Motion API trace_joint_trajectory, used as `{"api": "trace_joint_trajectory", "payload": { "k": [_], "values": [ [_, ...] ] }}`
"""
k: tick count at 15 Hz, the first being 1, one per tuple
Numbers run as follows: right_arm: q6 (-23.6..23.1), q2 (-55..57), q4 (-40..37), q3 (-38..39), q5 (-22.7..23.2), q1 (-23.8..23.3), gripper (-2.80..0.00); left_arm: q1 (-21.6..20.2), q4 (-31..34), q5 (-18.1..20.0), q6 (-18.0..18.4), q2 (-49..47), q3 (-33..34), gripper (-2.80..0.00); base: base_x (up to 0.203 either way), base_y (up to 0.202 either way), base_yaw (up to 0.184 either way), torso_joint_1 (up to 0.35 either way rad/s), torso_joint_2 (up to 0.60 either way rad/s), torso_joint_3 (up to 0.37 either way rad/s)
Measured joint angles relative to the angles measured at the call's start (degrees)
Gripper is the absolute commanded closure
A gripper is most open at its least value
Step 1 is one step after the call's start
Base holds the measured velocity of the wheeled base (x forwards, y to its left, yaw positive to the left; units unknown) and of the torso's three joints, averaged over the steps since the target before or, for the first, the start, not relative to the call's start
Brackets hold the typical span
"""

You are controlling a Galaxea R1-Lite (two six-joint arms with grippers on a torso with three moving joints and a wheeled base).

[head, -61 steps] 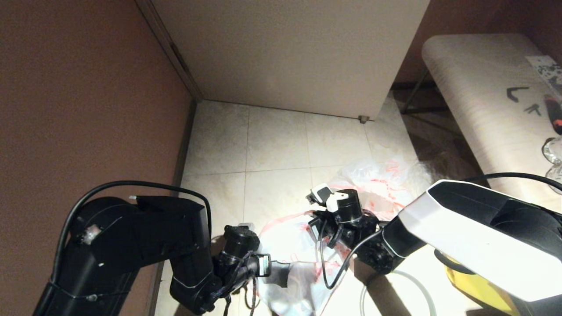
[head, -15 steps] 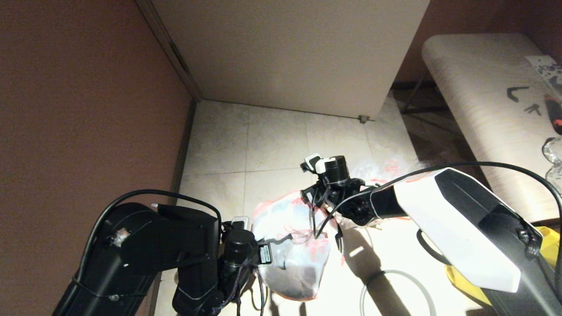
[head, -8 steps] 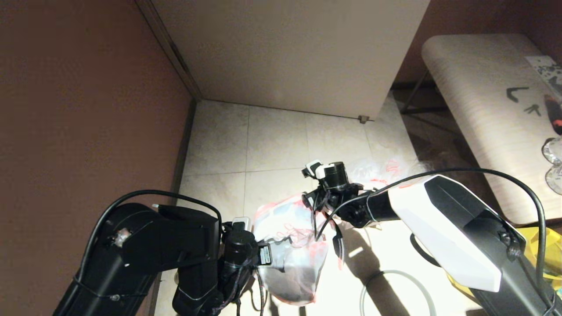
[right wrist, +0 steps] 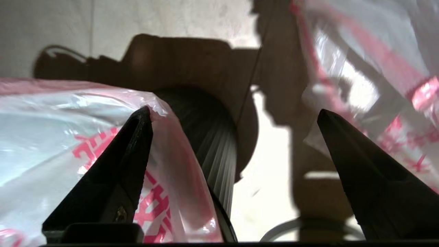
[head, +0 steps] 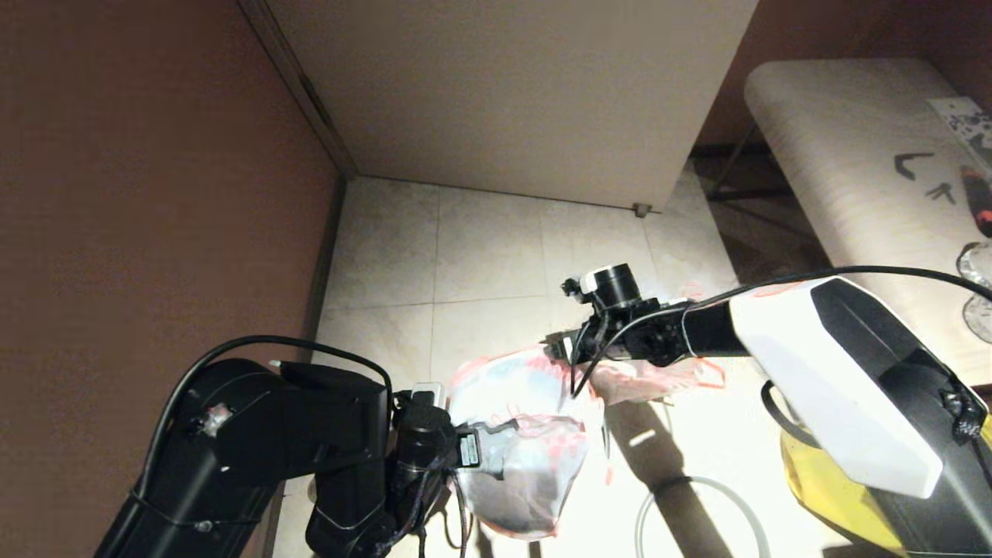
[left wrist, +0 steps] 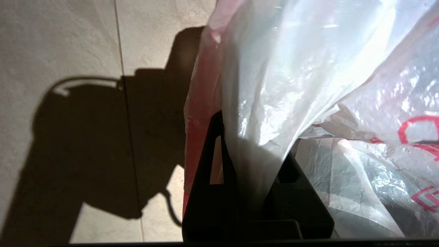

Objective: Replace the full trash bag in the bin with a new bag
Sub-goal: Put the new garbage bag on the trash can

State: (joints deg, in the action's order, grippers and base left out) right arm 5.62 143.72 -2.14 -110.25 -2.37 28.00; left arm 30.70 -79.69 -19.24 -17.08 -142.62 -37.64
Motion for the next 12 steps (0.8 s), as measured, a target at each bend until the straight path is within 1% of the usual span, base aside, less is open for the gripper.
{"api": "trace_joint_trajectory", "payload": {
  "k": [1, 4, 7, 9, 12],
  "values": [
    [1.5, -0.9, -1.4, -0.2, 2.2, -0.6, -2.80, 0.0, 0.0, 0.0, 0.1, -0.1, 0.0, 0.00, 0.000, 0.000, 0.000, 0.000, 0.00, 0.000],
    [4.2, -3.1, -2.8, -0.5, 5.6, -2.2, -2.80, 0.0, 0.0, 0.0, 0.1, -0.2, 0.1, 0.00, 0.000, 0.000, 0.000, 0.000, 0.00, 0.000],
    [7.3, -4.2, -5.4, -1.6, 12.0, -3.1, -2.80, 0.0, 0.0, -0.1, 0.2, -0.2, 0.1, 0.00, 0.000, 0.000, 0.000, 0.000, 0.00, 0.000],
    [8.0, -4.5, -7.0, -1.9, 17.0, -3.7, -2.80, 0.0, 0.0, -0.1, 0.1, -0.2, 0.1, 0.00, 0.000, 0.000, 0.000, 0.000, 0.00, 0.000],
    [8.1, -5.0, -8.7, -2.0, 22.9, -4.8, -2.80, 0.0, 0.2, -0.1, 0.2, -0.2, 0.1, 0.00, 0.000, 0.000, 0.000, 0.000, 0.00, 0.000]
  ]
}}
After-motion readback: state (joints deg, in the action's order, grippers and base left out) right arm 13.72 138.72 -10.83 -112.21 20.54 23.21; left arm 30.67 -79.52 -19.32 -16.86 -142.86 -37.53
